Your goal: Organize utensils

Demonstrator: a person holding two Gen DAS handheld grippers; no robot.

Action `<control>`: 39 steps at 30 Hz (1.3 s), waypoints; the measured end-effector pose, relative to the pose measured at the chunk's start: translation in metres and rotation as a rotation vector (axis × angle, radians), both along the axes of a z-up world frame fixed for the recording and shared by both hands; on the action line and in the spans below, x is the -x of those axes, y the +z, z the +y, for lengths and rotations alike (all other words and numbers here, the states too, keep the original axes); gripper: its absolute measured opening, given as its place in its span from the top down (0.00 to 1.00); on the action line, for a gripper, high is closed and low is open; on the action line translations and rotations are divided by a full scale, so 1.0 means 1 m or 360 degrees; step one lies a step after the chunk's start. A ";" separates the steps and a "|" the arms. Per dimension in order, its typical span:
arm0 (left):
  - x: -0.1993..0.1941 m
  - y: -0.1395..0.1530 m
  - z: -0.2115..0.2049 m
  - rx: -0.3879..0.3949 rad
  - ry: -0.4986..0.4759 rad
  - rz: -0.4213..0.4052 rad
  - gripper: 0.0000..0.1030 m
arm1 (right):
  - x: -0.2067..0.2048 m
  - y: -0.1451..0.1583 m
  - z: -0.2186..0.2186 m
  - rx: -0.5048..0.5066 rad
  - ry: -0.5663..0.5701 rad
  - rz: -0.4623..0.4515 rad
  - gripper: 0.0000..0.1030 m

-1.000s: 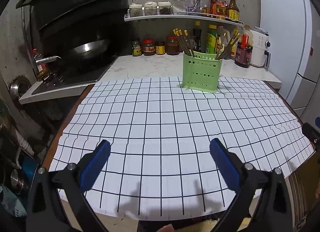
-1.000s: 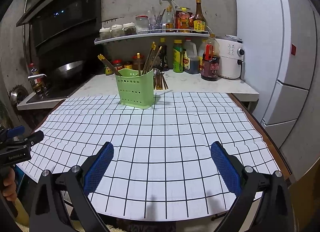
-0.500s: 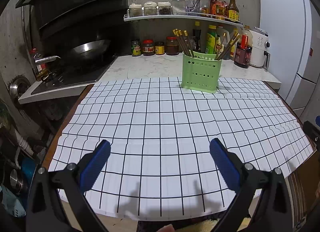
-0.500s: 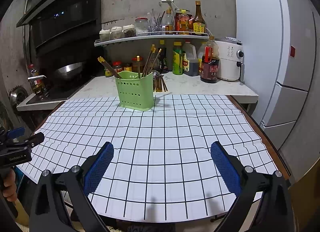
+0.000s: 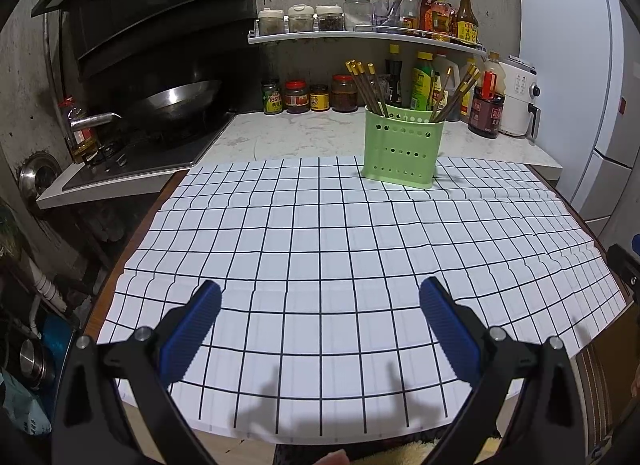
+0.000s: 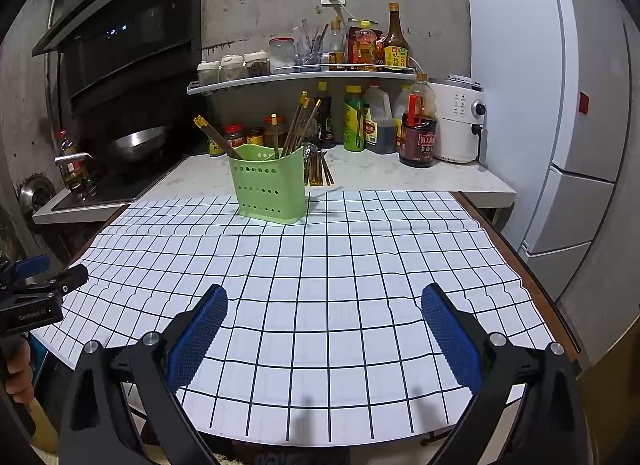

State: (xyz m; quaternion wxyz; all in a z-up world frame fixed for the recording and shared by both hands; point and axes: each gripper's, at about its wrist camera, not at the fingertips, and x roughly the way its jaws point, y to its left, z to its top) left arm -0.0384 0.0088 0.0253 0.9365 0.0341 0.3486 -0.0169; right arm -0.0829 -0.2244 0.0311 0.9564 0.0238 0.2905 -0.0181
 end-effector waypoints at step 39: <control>-0.003 -0.002 0.004 -0.0002 0.0022 0.0007 0.06 | -0.002 -0.004 -0.001 -0.0014 0.0005 0.0018 0.06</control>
